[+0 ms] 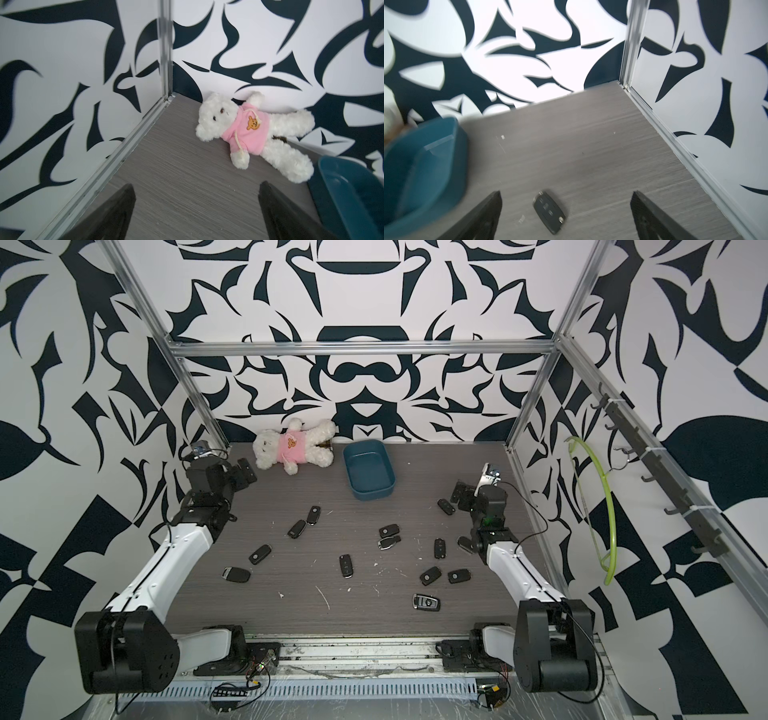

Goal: Place the car key into the storage box
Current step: Move the storage box to the center of the board.

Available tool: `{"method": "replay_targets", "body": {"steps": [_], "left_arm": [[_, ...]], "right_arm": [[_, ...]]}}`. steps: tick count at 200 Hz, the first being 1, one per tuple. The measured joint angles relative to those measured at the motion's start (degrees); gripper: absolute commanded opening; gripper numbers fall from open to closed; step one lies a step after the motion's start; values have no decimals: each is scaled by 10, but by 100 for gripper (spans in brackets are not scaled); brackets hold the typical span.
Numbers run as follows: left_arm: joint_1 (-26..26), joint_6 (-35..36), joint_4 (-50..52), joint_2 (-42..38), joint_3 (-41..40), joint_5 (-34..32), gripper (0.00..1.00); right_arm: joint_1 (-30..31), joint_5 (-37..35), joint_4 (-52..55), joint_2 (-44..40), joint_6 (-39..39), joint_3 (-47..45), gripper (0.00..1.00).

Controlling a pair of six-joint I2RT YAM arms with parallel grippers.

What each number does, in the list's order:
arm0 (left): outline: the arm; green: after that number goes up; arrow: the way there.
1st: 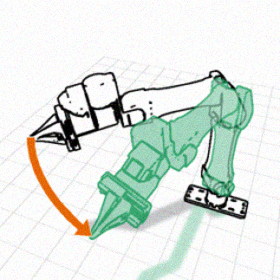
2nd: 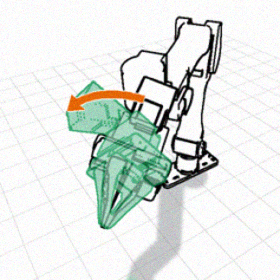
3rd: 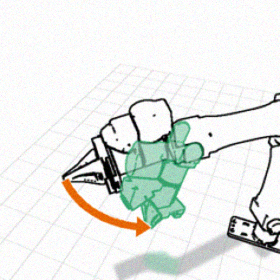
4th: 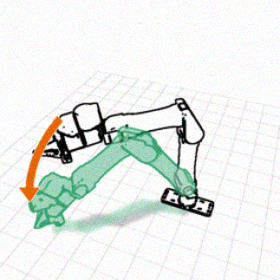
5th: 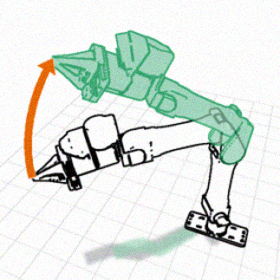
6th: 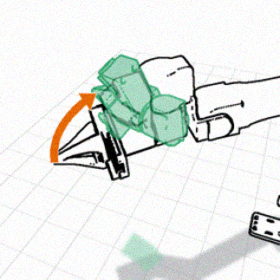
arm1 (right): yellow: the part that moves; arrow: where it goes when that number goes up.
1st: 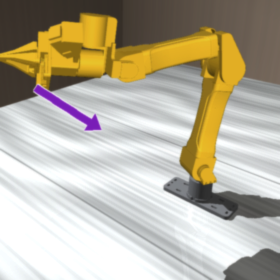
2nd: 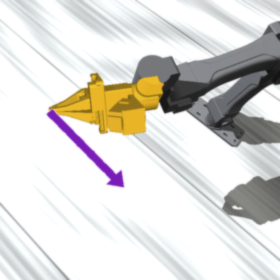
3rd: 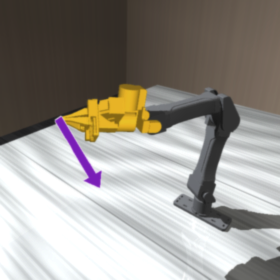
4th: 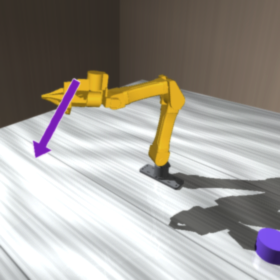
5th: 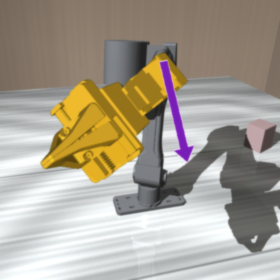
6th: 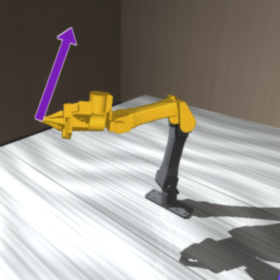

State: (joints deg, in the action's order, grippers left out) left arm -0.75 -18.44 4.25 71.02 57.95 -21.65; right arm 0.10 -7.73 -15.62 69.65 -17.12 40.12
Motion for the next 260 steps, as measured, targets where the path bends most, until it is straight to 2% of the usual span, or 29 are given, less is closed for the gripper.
{"method": "replay_targets", "body": {"steps": [30,64,80,98,130,172,214,260], "left_arm": [[14,-56,86,-20,6,14,99],[8,-105,132,-22,7,69,99],[-17,-131,145,-13,9,81,99],[-71,-153,148,16,19,79,99],[-165,-184,156,129,82,77,99],[-240,-210,176,276,217,60,99],[-272,-212,218,448,405,49,99],[-278,-199,280,592,548,49,90]], "right_arm": [[0,-30,116,2,-115,81,99],[-1,5,185,51,-146,143,98],[2,32,205,72,-149,151,99],[11,61,227,85,-149,151,99],[47,99,255,93,-142,154,100],[116,103,278,88,-131,159,100],[157,89,300,60,-122,159,100],[160,64,322,20,-114,159,100]]}}
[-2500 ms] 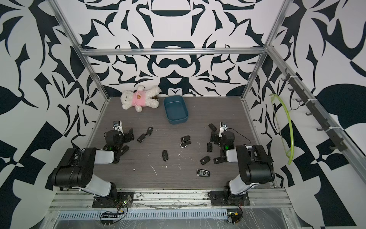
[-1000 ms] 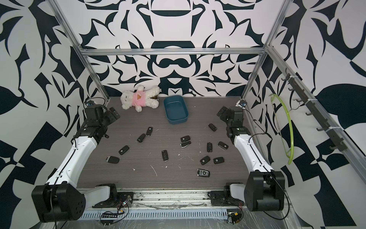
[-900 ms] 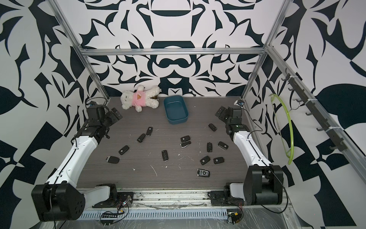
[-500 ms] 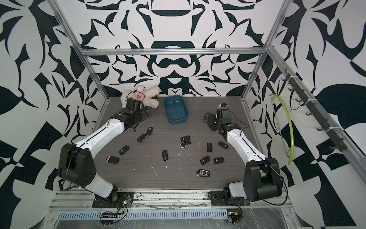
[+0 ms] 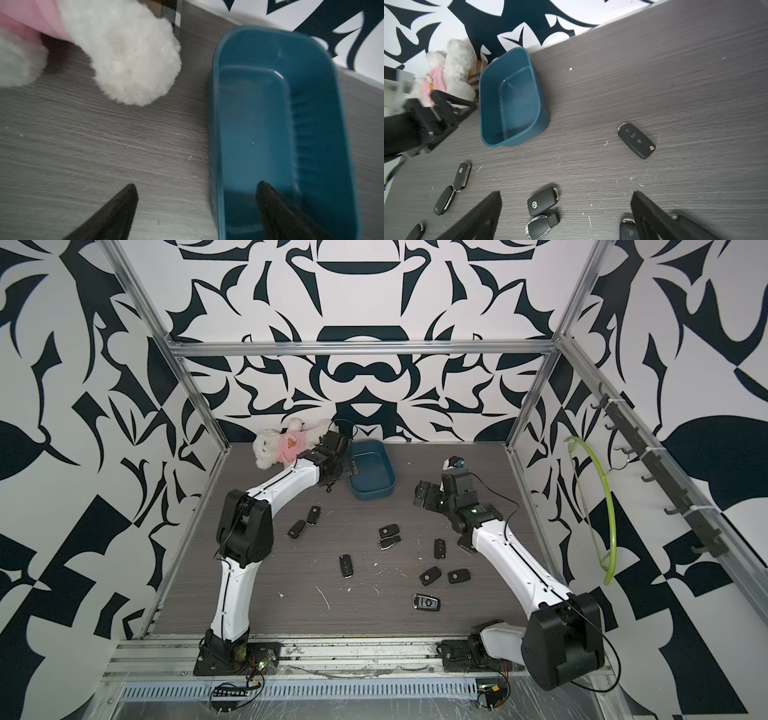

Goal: Place the car key into the storage box
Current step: Move the storage box to the center of the board.

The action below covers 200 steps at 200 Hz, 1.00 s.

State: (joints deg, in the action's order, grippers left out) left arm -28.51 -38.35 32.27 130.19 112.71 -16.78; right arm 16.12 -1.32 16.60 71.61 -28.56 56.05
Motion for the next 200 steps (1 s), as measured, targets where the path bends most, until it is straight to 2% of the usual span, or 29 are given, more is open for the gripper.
{"method": "replay_targets", "body": {"steps": [26,60,103,130,149,200], "left_arm": [[-1,13,40,63,71,-2,86],[-3,38,74,104,114,-1,57],[-14,69,79,97,80,-6,24],[-23,84,72,59,14,-14,21],[-32,90,65,12,-58,-19,18],[-60,93,35,-121,-252,-26,18]], "right_arm": [[0,-11,6,-11,1,0,100],[0,-17,17,-16,0,-4,100],[0,-17,21,-16,0,-4,100],[4,-17,23,-14,0,-4,100],[10,-17,24,-13,0,-4,100],[36,-18,24,2,-5,-4,100]]}}
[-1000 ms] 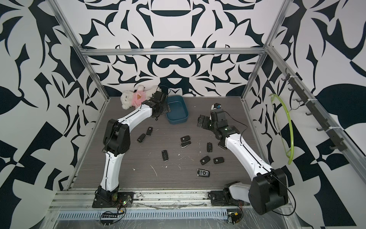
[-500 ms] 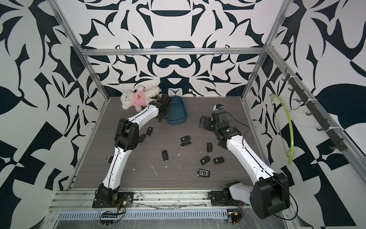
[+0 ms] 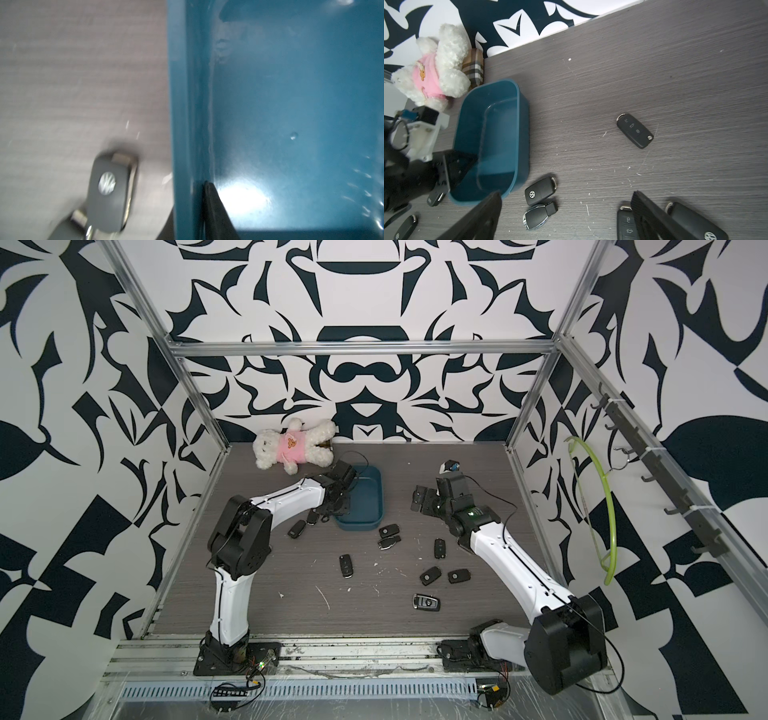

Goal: Place the car key into the storage box
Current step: Move the storage box to the center of the board.

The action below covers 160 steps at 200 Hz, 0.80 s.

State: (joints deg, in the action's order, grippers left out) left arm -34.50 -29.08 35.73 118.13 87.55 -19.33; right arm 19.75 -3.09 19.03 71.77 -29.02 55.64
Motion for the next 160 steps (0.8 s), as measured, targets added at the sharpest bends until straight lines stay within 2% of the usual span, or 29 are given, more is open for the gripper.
{"method": "replay_targets", "body": {"steps": [57,97,139,147,160], "left_arm": [[-65,-7,-26,-95,-140,-23,19],[-104,-28,-27,-124,-186,-20,23],[-120,-39,-9,-124,-176,-21,37],[-120,-38,-6,-124,-170,-22,39],[-120,-37,-1,-124,-156,-22,49]], "right_arm": [[29,-4,0,28,-7,0,100],[34,-14,4,43,-10,1,99],[33,-59,43,67,-8,28,100],[31,-65,50,74,-5,36,96],[25,-71,58,85,0,47,92]]}}
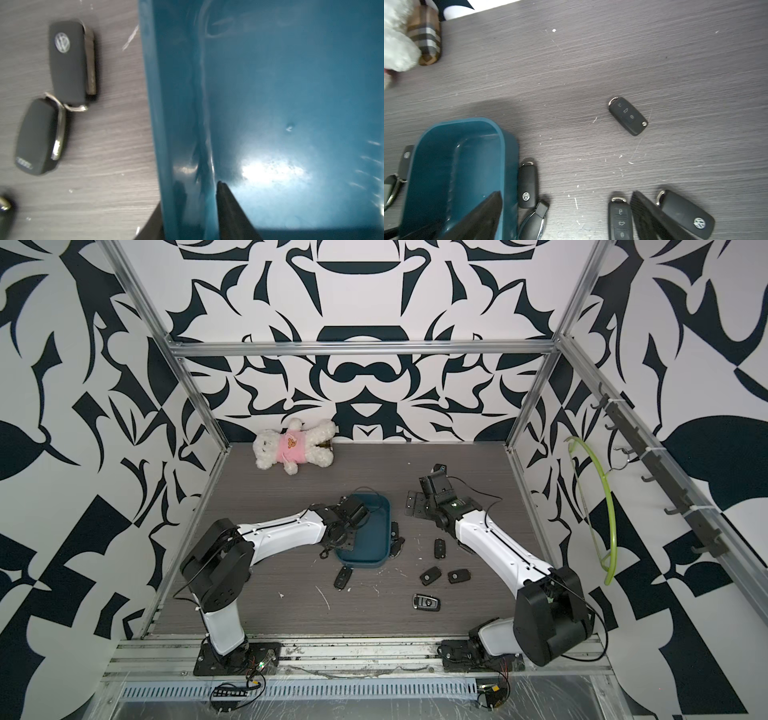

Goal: Place the car key into the storage box
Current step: Move the storage box to the center of the board, then pick up the car key from the center of the board.

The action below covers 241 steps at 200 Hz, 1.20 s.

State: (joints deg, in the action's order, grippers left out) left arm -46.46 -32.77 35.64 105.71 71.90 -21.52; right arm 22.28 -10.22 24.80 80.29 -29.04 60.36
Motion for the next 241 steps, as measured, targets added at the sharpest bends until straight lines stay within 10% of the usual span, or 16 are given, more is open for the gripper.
{"method": "replay_targets", "body": {"steps": [52,170,241], "left_arm": [[0,-5,23,-24,48,-1,100],[70,-49,52,-157,97,-30,99],[101,-45,41,-201,43,-6,99]], "right_arm": [[-79,14,21,59,26,35,91],[-185,100,39,292,89,163,100],[-181,152,45,343,110,195,80]]}}
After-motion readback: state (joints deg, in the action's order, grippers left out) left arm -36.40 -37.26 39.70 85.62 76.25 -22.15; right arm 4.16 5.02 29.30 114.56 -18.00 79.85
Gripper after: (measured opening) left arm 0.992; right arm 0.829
